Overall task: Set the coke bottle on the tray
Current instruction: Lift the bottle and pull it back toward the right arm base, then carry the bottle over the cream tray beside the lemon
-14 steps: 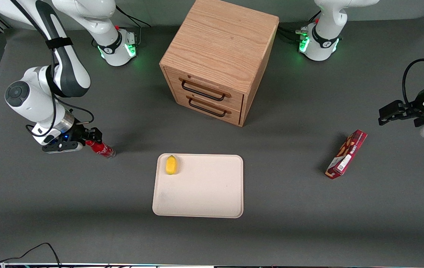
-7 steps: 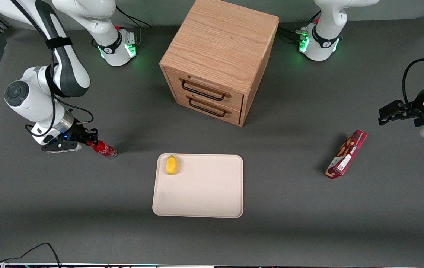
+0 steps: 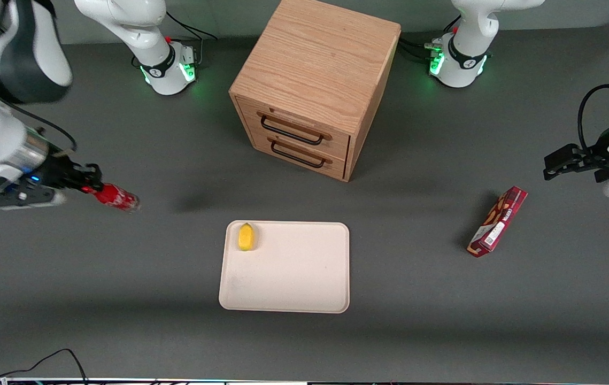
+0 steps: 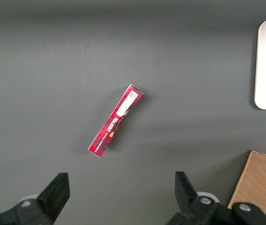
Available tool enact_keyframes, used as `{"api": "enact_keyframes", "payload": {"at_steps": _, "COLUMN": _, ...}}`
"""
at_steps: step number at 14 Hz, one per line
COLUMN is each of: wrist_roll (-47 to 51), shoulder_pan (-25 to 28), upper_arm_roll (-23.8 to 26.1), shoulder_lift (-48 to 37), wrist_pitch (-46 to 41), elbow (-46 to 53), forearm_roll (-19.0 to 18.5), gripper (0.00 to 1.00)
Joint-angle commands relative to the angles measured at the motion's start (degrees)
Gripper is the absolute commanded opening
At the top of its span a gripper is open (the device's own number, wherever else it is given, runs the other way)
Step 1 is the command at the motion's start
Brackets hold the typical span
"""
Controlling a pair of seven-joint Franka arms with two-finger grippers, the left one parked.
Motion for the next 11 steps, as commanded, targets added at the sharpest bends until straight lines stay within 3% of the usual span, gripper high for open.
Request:
{"api": "enact_keyframes", "payload": {"at_steps": 1, "wrist_roll": 1.63, "shoulder_pan": 0.14, "upper_arm_roll": 0.17, "shoulder_lift": 2.19, "wrist_pitch": -10.58, "elbow": 13.24, "forearm_roll": -1.97, "gripper": 0.0}}
{"api": "enact_keyframes", "payload": {"at_steps": 3, "wrist_roll": 1.63, "shoulder_pan": 0.49, "upper_arm_roll": 0.52, "shoulder_lift": 4.3, "wrist_pitch": -14.99, "elbow": 18.79, "forearm_roll": -4.35, "gripper": 0.0}}
{"api": "enact_keyframes", "payload": {"at_steps": 6, "wrist_roll": 2.42, "shoulder_pan": 1.19, "upper_arm_roll": 0.61, "shoulder_lift": 4.92, "wrist_pitch": -15.35, "elbow": 19.6, "forearm_roll": -3.84, "gripper": 0.0}}
{"api": "enact_keyframes", "payload": {"at_steps": 11, "wrist_roll": 16.38, "shoulder_pan": 12.42, "upper_arm_roll": 0.87, "shoulder_lift": 10.88, "wrist_pitch": -10.81, "elbow": 19.26, "forearm_roll": -3.83, "gripper": 0.0}}
